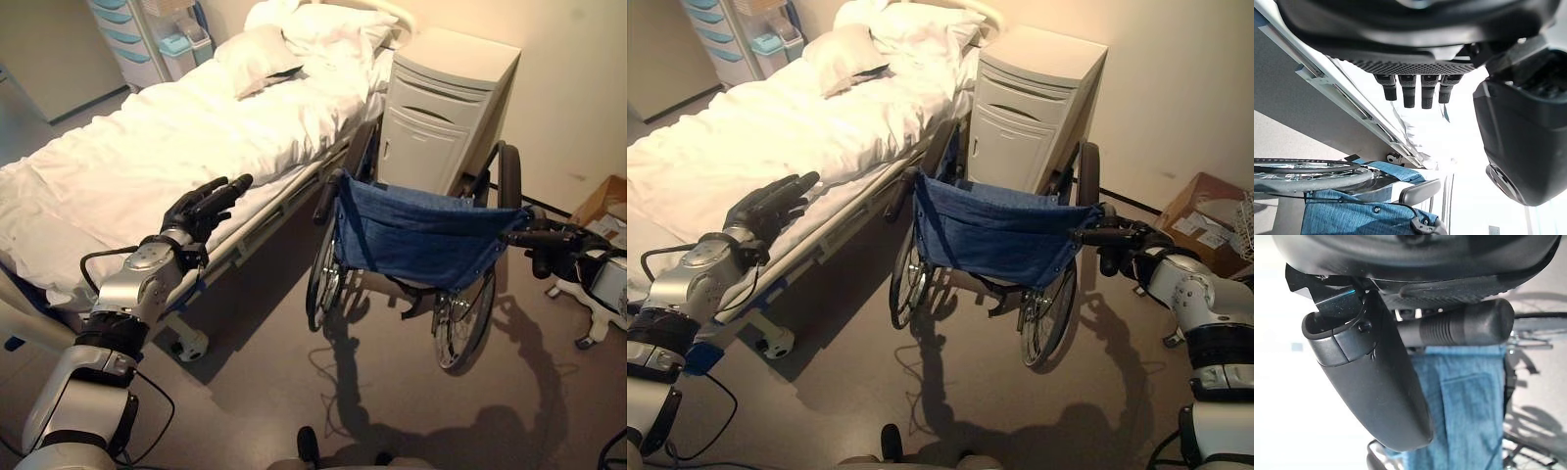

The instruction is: Push the wheelchair next to the bed

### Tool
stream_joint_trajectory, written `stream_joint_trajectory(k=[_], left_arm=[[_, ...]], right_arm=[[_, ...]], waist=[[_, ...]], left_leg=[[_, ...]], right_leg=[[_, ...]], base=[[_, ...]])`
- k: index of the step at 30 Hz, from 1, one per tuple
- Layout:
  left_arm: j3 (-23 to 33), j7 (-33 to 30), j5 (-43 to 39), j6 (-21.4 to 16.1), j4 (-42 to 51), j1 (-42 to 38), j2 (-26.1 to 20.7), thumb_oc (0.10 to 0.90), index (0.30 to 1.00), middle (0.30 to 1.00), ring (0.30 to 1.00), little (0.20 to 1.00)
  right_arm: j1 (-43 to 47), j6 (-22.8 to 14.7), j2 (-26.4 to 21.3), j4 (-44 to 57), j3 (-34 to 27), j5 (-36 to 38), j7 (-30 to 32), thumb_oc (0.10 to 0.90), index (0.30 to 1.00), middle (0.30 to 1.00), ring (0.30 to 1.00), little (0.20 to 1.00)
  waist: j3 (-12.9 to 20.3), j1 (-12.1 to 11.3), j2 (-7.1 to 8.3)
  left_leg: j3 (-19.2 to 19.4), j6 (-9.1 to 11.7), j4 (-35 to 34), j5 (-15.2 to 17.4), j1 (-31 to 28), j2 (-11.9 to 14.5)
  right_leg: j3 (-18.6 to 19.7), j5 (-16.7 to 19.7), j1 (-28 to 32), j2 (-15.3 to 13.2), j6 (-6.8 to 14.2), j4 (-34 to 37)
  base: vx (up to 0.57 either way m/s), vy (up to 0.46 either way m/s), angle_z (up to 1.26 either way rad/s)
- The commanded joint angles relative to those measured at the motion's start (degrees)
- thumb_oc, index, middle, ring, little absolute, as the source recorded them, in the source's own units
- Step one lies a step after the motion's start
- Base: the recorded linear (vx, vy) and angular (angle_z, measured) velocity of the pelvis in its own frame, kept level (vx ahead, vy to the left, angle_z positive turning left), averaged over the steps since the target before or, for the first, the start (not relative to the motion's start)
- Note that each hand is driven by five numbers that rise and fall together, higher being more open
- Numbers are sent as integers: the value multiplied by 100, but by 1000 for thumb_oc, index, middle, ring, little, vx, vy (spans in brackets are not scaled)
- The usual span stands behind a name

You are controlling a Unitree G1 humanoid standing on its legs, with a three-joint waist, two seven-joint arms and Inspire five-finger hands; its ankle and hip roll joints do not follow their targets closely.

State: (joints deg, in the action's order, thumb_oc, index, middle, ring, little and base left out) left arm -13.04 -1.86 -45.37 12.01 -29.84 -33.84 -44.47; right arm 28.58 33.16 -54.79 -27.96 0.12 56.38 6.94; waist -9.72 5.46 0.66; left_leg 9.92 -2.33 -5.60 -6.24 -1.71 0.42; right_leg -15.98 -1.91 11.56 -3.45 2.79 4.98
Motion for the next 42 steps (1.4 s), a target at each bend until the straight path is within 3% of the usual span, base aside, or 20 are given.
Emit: stream_joint_trajectory(k=[1, 4, 9, 10, 11, 15, 21, 24, 27, 30, 31, 32, 36, 37, 39, 40, 41, 42], left_arm=[[612, 23, -96, -874, 62, -20, -482, 800, 900, 900, 900, 900], [654, 62, -71, -860, 4, 85, -453, 800, 900, 900, 900, 900], [742, 5, 23, -659, -7, 508, -338, 800, 900, 900, 900, 900], [833, -86, -13, -619, -30, 756, -241, 800, 900, 900, 900, 900], [865, -101, -19, -617, -34, 846, -185, 800, 900, 900, 900, 900], [1011, -85, -38, -670, -186, 1400, 258, 800, 900, 900, 900, 900], [1007, 155, 67, -912, -509, 2096, 814, 800, 900, 900, 900, 900], [1105, 329, 205, -1089, -933, 2660, 1215, 800, 900, 900, 900, 900], [1167, 402, 459, -1089, -1237, 3016, 1458, 800, 900, 900, 900, 900], [1267, 287, 787, -1133, -1835, 3338, 1796, 800, 900, 900, 900, 900], [1320, 209, 795, -1148, -2249, 3435, 1977, 800, 900, 900, 900, 900], [1337, 207, 834, -1146, -2317, 3447, 1999, 800, 900, 900, 900, 900], [1590, 433, 1181, -1090, -2902, 3740, 2353, 800, 900, 900, 900, 900], [1595, 447, 1206, -1097, -2915, 3751, 2350, 800, 900, 900, 900, 900], [1592, 456, 1354, -1111, -2995, 3881, 2486, 800, 900, 900, 900, 900], [1563, 487, 1649, -1143, -3061, 3962, 2596, 800, 900, 900, 900, 900], [1554, 481, 1702, -1147, -3066, 3976, 2598, 800, 900, 900, 900, 900], [1484, 500, 1842, -1212, -3133, 3975, 2632, 800, 900, 900, 900, 900]], right_arm=[[632, -1537, -730, 375, -824, 387, 56, 800, 900, 900, 900, 900], [466, -1540, -812, 258, -969, 196, 124, 800, 900, 900, 900, 900], [-22, -1359, -1211, -220, -1215, -1508, 227, 800, 900, 900, 900, 900], [-213, -1316, -1424, -340, -1281, -2210, 212, 800, 900, 900, 900, 900], [-262, -1307, -1481, -355, -1296, -2347, 195, 800, 900, 900, 900, 900], [-419, -1194, -1598, -270, -1314, -2808, 126, 800, 900, 900, 900, 900], [-613, -1448, -1597, -94, -1506, -2913, 367, 800, 900, 900, 900, 900], [-841, -1873, -1576, -34, -1880, -2943, 1089, 800, 900, 900, 900, 900], [-1137, -1901, -1444, -69, -2221, -2705, 1503, 800, 900, 900, 900, 900], [-1700, -2064, -1020, -467, -2649, -2719, 1542, 800, 900, 900, 900, 900], [-2044, -2377, -587, -677, -2711, -2557, 1498, 800, 900, 900, 900, 900], [-2102, -2405, -491, -708, -2715, -2489, 1457, 800, 900, 900, 900, 900], [-2836, -2784, 1118, -1292, -2771, -1984, 637, 800, 900, 900, 900, 900], [-2862, -2772, 1172, -1304, -2774, -1961, 609, 800, 900, 900, 900, 900], [-3113, -2985, 1891, -1443, -2600, -2003, 449, 800, 900, 900, 900, 900], [-3297, -3068, 2638, -1611, -2189, -2210, 286, 800, 900, 900, 900, 900], [-3317, -3006, 2697, -1616, -2152, -2283, 218, 800, 900, 900, 900, 900], [-3342, -3187, 3009, -1843, -1854, -2303, 159, 800, 900, 900, 900, 900]], waist=[[815, -273, 154], [813, -260, 159], [786, -249, 178], [758, -249, 201], [751, -255, 208], [707, -272, 252], [680, -301, 276], [646, -334, 295], [630, -364, 308], [577, -385, 324], [529, -375, 332], [522, -377, 339], [425, -338, 351], [427, -339, 362], [395, -330, 350], [368, -346, 328], [372, -344, 334], [364, -360, 315]], left_leg=[[536, 514, 60, 798, -779, 72], [551, 512, 60, 799, -774, 69], [555, 490, 60, 798, -748, 63], [550, 473, 60, 798, -743, 59], [548, 467, 60, 797, -740, 59], [553, 434, 60, 795, -735, 59], [573, 398, 60, 817, -735, 61], [610, 382, 60, 839, -729, 58], [625, 374, 60, 850, -719, 62], [625, 358, 60, 859, -693, 67], [630, 339, 60, 852, -679, 68], [632, 335, 60, 853, -677, 69], [633, 299, 60, 853, -658, 68], [632, 298, 60, 854, -659, 68], [619, 276, 60, 861, -668, 64], [611, 260, 60, 857, -671, 69], [607, 259, 60, 857, -670, 68], [604, 259, 60, 850, -669, 71]], right_leg=[[439, 342, -311, -151, 428, -117], [448, 345, -328, -152, 436, -127], [497, 350, -391, -156, 461, -174], [516, 352, -418, -153, 467, -199], [525, 354, -429, -153, 468, -206], [554, 362, -464, -156, 477, -239], [568, 358, -498, -168, 490, -273], [557, 347, -523, -167, 493, -294], [553, 335, -551, -165, 502, -326], [570, 330, -601, -173, 534, -368], [605, 340, -634, -170, 548, -386], [611, 339, -642, -170, 552, -394], [649, 358, -726, -170, 582, -461], [648, 358, -726, -171, 584, -462], [654, 378, -751, -170, 593, -488], [642, 386, -747, -174, 586, -465], [638, 385, -746, -175, 585, -461], [626, 397, -743, -180, 581, -446]], base=[[0, 0, 0], [-1, 0, 1], [-9, -7, 7], [-16, -15, 11], [-20, -16, 11], [-5, -4, -2], [2, 1, -5], [0, 0, 0], [3, -4, 3], [-3, -9, 1], [-9, -24, 3], [-20, -46, 3], [-14, -28, -1], [-5, -37, 1], [0, -50, 5], [-1, -54, 9], [-5, -55, 11], [-6, -30, 11]])
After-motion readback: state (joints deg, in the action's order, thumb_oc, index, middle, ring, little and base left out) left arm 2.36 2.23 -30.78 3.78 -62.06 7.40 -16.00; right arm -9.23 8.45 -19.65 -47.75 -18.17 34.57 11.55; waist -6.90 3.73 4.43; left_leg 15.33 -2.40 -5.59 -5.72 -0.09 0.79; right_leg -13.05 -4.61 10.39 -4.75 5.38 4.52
